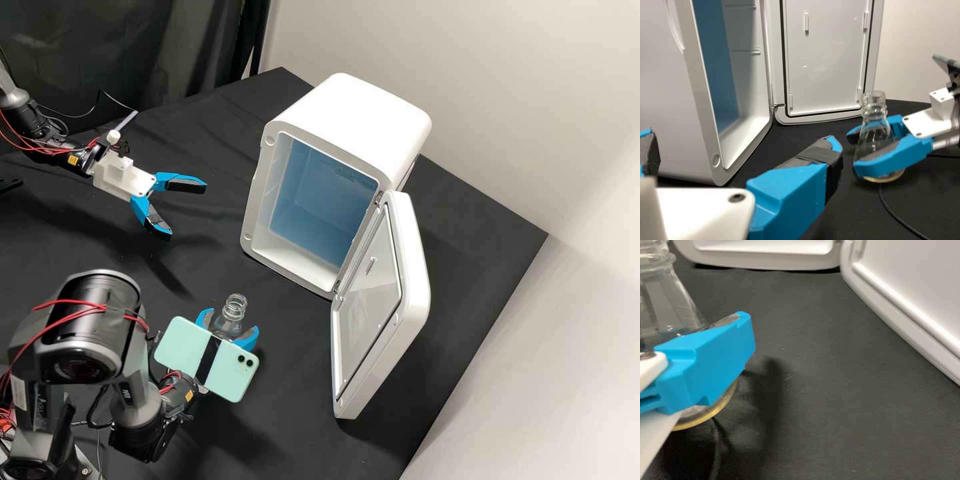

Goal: Take the flask out of the incubator

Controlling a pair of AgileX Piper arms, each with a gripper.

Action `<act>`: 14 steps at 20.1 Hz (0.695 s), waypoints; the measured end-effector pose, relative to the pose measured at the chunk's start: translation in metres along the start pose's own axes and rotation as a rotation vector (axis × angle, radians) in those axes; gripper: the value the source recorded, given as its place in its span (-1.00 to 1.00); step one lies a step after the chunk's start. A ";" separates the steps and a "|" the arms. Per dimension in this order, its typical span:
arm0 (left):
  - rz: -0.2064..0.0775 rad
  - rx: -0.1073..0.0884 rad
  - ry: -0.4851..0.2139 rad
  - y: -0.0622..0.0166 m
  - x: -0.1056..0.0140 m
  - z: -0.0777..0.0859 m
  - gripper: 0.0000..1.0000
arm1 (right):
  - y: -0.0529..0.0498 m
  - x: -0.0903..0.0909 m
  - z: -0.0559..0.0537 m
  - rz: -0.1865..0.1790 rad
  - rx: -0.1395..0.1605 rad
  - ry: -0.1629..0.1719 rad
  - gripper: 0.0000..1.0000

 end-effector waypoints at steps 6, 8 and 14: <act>0.052 -0.003 -0.024 -0.0004 -0.004 0.007 1.00 | -0.003 0.008 -0.002 0.003 0.007 0.001 -1.00; 0.098 -0.006 -0.042 0.0020 -0.006 0.009 1.00 | -0.003 0.010 -0.004 0.002 0.004 0.005 -1.00; 0.129 -0.008 -0.055 0.0033 -0.009 0.010 1.00 | -0.005 0.015 -0.016 -0.011 -0.023 0.029 -1.00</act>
